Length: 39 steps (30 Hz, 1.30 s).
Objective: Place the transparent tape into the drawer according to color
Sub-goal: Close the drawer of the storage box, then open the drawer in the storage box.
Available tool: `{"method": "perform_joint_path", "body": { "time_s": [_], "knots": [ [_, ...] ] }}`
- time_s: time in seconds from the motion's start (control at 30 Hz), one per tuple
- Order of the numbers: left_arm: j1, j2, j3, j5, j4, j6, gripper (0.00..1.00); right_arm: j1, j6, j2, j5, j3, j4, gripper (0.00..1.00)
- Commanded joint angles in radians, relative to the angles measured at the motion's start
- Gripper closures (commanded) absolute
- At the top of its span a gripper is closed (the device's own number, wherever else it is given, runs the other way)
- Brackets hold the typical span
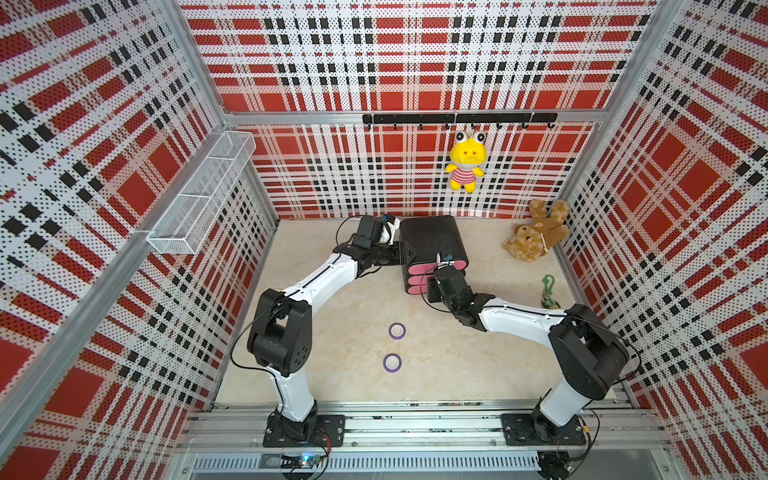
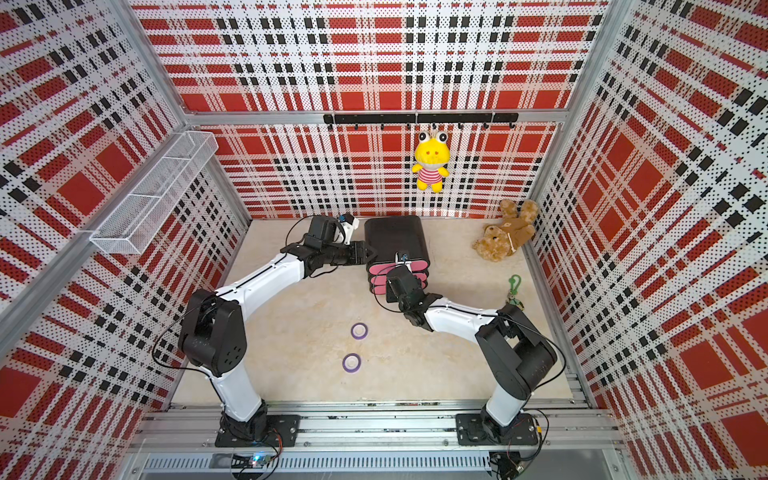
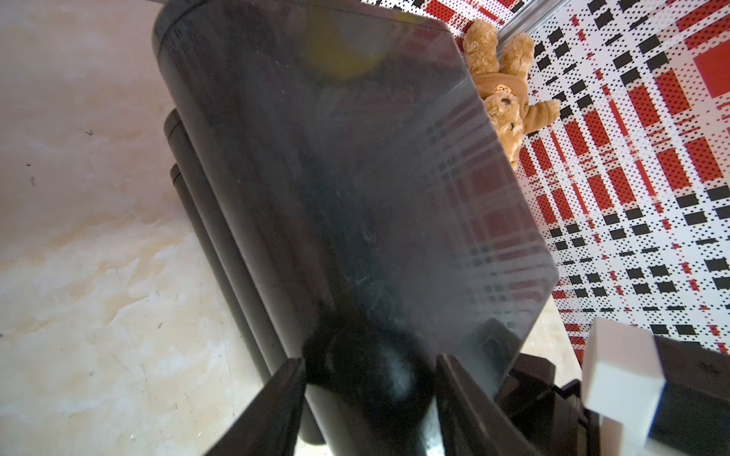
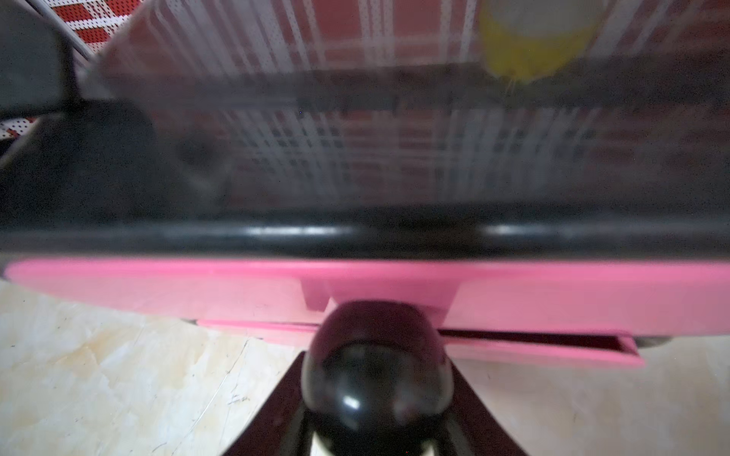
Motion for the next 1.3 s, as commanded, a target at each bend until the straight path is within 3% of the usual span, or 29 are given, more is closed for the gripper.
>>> {"method": "perform_joint_path", "body": {
  "time_s": [0.0,0.33,0.43,0.73,1.0,1.27],
  "knots": [
    [-0.007,0.006,-0.017,0.044,-0.004,0.018,0.41,-0.004,-0.014,0.02,0.003,0.027,0.035,0.51],
    [-0.007,0.008,-0.015,0.044,-0.006,0.018,0.41,-0.007,-0.005,0.0,-0.029,0.003,0.024,0.47],
    [-0.008,0.009,-0.014,0.045,-0.006,0.018,0.41,-0.007,0.02,-0.062,-0.054,-0.048,0.004,0.39],
    [-0.012,0.01,-0.015,0.046,-0.007,0.018,0.41,-0.007,0.066,-0.221,-0.113,-0.205,-0.059,0.01],
    [-0.02,0.027,-0.017,0.054,-0.007,0.018,0.41,-0.021,0.114,-0.206,-0.081,-0.369,0.147,0.0],
    [-0.019,0.03,-0.019,0.056,-0.007,0.018,0.41,-0.031,0.082,-0.074,-0.043,-0.317,0.224,0.0]
  ]
}}
